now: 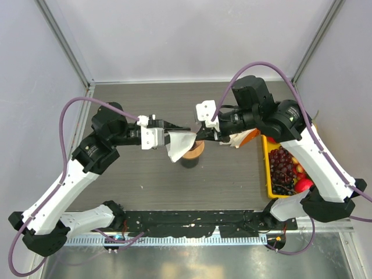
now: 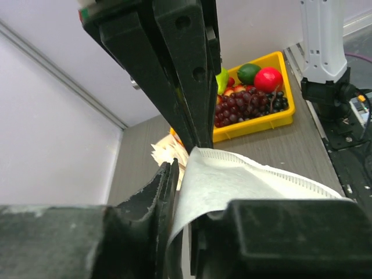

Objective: Place the coffee filter in the dripper

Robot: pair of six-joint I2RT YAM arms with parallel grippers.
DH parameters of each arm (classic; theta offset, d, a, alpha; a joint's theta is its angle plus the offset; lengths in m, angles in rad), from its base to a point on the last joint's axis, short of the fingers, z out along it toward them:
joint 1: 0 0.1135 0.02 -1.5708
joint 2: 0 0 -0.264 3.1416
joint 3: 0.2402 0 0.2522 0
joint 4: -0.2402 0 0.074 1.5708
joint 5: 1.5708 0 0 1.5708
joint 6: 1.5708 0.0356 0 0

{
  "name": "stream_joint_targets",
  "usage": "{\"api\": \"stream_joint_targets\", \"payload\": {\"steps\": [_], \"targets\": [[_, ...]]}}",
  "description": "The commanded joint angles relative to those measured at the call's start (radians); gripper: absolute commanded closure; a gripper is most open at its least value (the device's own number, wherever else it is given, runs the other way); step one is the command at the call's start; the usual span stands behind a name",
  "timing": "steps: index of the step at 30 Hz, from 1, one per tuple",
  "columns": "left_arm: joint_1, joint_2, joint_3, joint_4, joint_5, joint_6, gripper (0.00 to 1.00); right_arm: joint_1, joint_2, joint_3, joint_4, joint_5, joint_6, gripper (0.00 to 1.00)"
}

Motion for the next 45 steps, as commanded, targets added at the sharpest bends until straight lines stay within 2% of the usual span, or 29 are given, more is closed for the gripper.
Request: {"api": "stream_joint_targets", "payload": {"steps": [1,4,6,7,14,15,18,23,27,31,32,34,35,37,40,45], "targets": [[-0.003,-0.022,0.019,0.110,-0.005,-0.057,0.88,0.001,-0.027,-0.022,0.028,-0.003,0.007,0.95],[-0.003,-0.037,0.008,0.124,-0.009,-0.077,1.00,-0.002,-0.033,-0.043,0.029,0.010,0.007,0.95],[-0.003,-0.040,0.008,0.111,0.004,-0.077,1.00,-0.004,-0.033,-0.043,0.032,0.008,0.015,0.75],[-0.003,-0.037,0.011,0.096,0.013,-0.071,1.00,-0.004,-0.033,-0.040,0.034,0.007,0.015,0.56],[-0.003,-0.006,0.037,-0.005,0.048,0.001,1.00,-0.001,-0.014,0.043,0.020,-0.048,0.044,0.28],[-0.005,-0.002,0.039,-0.008,0.044,0.004,1.00,-0.001,-0.010,0.052,0.009,-0.052,0.049,0.22],[-0.003,0.009,0.049,-0.010,0.033,0.006,1.00,-0.001,-0.004,0.043,-0.006,-0.047,0.069,0.18],[-0.009,0.024,0.074,0.005,0.031,-0.010,1.00,-0.001,0.032,0.030,0.021,-0.027,0.122,0.25],[-0.009,0.015,0.069,0.038,0.018,-0.057,1.00,-0.001,0.042,0.024,0.029,-0.015,0.122,0.44],[-0.009,0.006,0.058,0.056,-0.015,-0.095,0.99,-0.001,0.016,-0.017,0.058,-0.015,0.124,0.68],[-0.009,0.004,0.058,0.053,-0.022,-0.100,0.96,-0.001,0.007,-0.025,0.069,-0.013,0.124,0.74],[-0.009,0.004,0.058,0.056,-0.044,-0.131,0.82,-0.002,-0.002,-0.039,0.075,-0.015,0.127,0.81],[-0.008,0.003,0.062,0.053,-0.053,-0.140,0.74,-0.004,-0.005,-0.043,0.075,-0.015,0.124,0.82],[-0.003,-0.002,0.066,0.029,-0.059,-0.149,0.63,-0.013,-0.013,-0.051,0.077,-0.021,0.121,0.84],[0.006,-0.014,0.066,-0.014,-0.061,-0.149,0.55,-0.030,-0.025,-0.057,0.075,-0.038,0.121,0.94],[0.017,-0.057,0.043,-0.019,-0.027,-0.154,0.47,-0.045,-0.040,-0.086,0.074,-0.064,0.125,0.95]]}}
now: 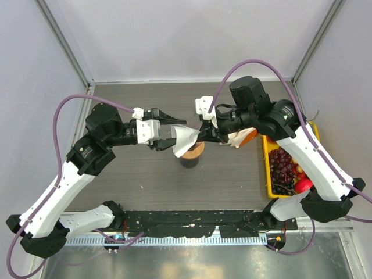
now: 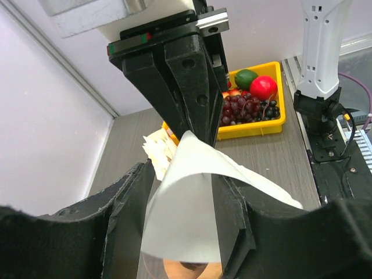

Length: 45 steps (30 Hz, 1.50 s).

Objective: Place the coffee filter in the dripper

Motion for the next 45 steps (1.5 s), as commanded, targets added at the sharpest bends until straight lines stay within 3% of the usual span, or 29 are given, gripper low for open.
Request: {"api": "stream_joint_targets", "payload": {"steps": [1,3,7,10,12,13,14,15,17,19,22,30,36,37,38,42,45], "targets": [[0.008,-0.061,0.007,0.006,0.033,-0.013,0.47,-0.014,-0.047,-0.025,0.031,-0.046,0.008,0.95],[0.009,-0.062,0.010,0.006,0.046,0.000,0.48,-0.018,-0.044,-0.025,0.022,-0.070,0.008,0.95],[0.007,-0.044,0.041,-0.008,0.047,0.016,0.63,-0.016,-0.035,-0.023,0.008,-0.101,0.006,0.95],[0.008,-0.032,0.050,-0.009,0.067,0.020,0.79,-0.016,-0.035,-0.023,-0.009,-0.127,-0.005,0.95],[0.006,-0.027,0.053,-0.006,0.078,0.009,0.99,-0.016,-0.037,-0.022,-0.009,-0.127,-0.006,0.93],[0.007,-0.021,0.056,-0.005,0.076,-0.005,1.00,-0.016,-0.038,-0.014,-0.010,-0.124,-0.003,0.86],[0.008,-0.018,0.058,-0.003,0.069,-0.017,1.00,-0.016,-0.038,-0.010,-0.013,-0.118,-0.002,0.57],[0.008,-0.015,0.058,-0.006,0.063,-0.028,1.00,-0.016,-0.038,0.009,-0.019,-0.118,-0.002,0.38],[0.009,-0.009,0.059,-0.015,0.058,-0.031,1.00,-0.016,-0.038,0.042,-0.025,-0.110,0.003,0.22],[0.009,0.002,0.064,-0.025,0.059,-0.037,1.00,-0.015,-0.038,0.076,-0.032,-0.107,0.000,0.18],[0.009,0.027,0.090,-0.040,0.058,-0.071,1.00,-0.002,-0.029,0.112,-0.035,-0.099,0.000,0.19],[0.011,0.074,0.153,-0.026,0.021,-0.158,1.00,0.004,0.005,0.080,-0.047,-0.046,-0.035,0.32],[0.014,0.091,0.171,-0.044,0.029,-0.195,1.00,0.004,0.002,0.067,-0.035,-0.032,-0.034,0.61],[0.020,0.091,0.176,-0.052,0.033,-0.203,0.99,0.004,0.000,0.066,-0.032,-0.032,-0.034,0.68],[0.030,0.096,0.184,-0.057,0.038,-0.221,0.89,0.004,-0.001,0.064,-0.032,-0.030,-0.034,0.71],[0.153,0.091,0.173,0.015,0.136,-0.385,0.35,0.002,-0.020,0.050,-0.026,-0.047,-0.032,0.82],[0.266,0.070,0.130,0.067,0.251,-0.493,0.13,-0.008,-0.032,0.041,-0.001,-0.069,-0.006,0.87]]}}
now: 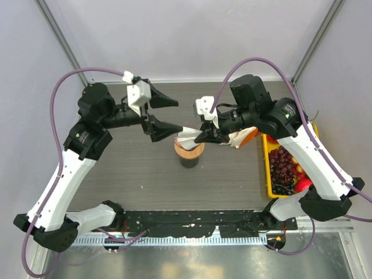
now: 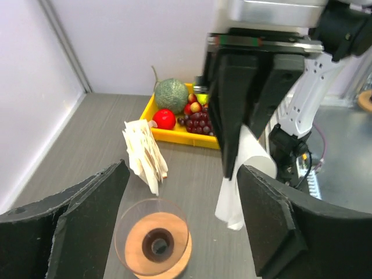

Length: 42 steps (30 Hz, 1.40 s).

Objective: Place the coffee filter in the dripper

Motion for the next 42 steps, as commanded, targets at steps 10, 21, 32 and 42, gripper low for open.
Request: {"api": "stream_joint_targets", "payload": {"steps": [10,21,32,42], "targets": [[0.035,-0.040,0.002,0.001,0.183,-0.074,0.01,-0.012,-0.029,-0.023,0.130,-0.059,0.102,0.93],[-0.100,0.037,0.042,0.082,0.009,-0.115,0.08,-0.009,-0.027,-0.041,0.170,-0.099,0.106,0.95],[-0.085,0.026,0.013,0.189,0.115,-0.231,1.00,-0.012,-0.081,-0.133,0.190,-0.056,0.108,0.92],[0.213,-0.029,-0.215,0.662,0.047,-0.772,0.01,-0.133,-0.142,-0.221,0.645,-0.122,0.535,0.95]]}}
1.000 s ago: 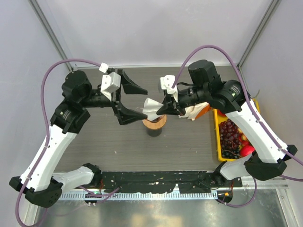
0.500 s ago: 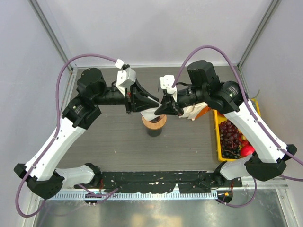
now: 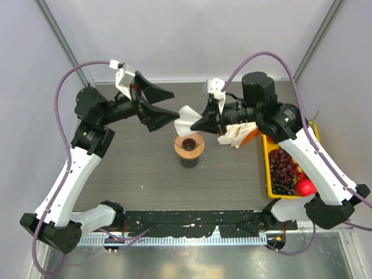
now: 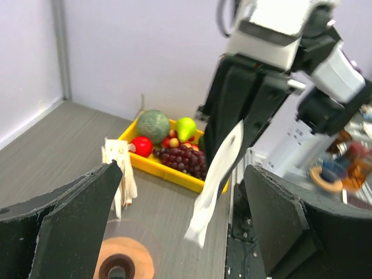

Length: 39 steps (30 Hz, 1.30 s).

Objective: Place the coffee filter in the dripper

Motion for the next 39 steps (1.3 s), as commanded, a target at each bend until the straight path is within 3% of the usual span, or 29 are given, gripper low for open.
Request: {"api": "stream_joint_targets", "payload": {"steps": [1,8,12,19,24,27,28,29,34,36,37,38,39], "targets": [[0.118,-0.044,-0.107,0.271,0.007,-0.274,0.01,-0.057,-0.074,-0.051,0.348,-0.051,0.315,0.95],[0.069,-0.056,-0.189,0.296,0.007,-0.333,0.01,-0.086,-0.084,-0.135,0.711,-0.074,0.648,0.95],[0.032,-0.021,-0.178,0.374,-0.026,-0.437,0.01,-0.086,-0.078,-0.182,0.825,-0.074,0.738,0.95],[-0.028,0.048,-0.149,0.537,-0.023,-0.582,0.02,-0.076,-0.064,-0.193,0.877,-0.060,0.803,0.95],[-0.045,0.070,-0.164,0.590,-0.032,-0.632,0.41,-0.079,-0.064,-0.197,0.885,-0.070,0.812,0.95],[-0.031,0.058,-0.181,0.595,-0.043,-0.657,0.86,-0.080,-0.073,-0.202,0.861,-0.079,0.805,0.95],[-0.028,0.053,-0.186,0.601,-0.040,-0.651,0.96,-0.082,-0.078,-0.202,0.853,-0.083,0.799,0.95],[-0.026,0.048,-0.192,0.606,-0.034,-0.645,1.00,-0.085,-0.079,-0.204,0.839,-0.080,0.794,0.95],[-0.022,0.016,-0.233,0.627,-0.003,-0.610,1.00,-0.118,-0.082,-0.199,0.833,-0.086,0.797,0.95],[-0.022,0.002,-0.250,0.624,0.009,-0.596,1.00,-0.140,-0.078,-0.185,0.830,-0.090,0.800,0.85],[-0.023,-0.001,-0.255,0.617,0.010,-0.585,1.00,-0.149,-0.072,-0.175,0.827,-0.094,0.802,0.68],[-0.022,-0.007,-0.261,0.609,0.012,-0.577,1.00,-0.163,-0.070,-0.168,0.816,-0.097,0.797,0.63],[-0.022,-0.013,-0.264,0.600,0.013,-0.567,1.00,-0.168,-0.065,-0.161,0.807,-0.108,0.794,0.64]]}}
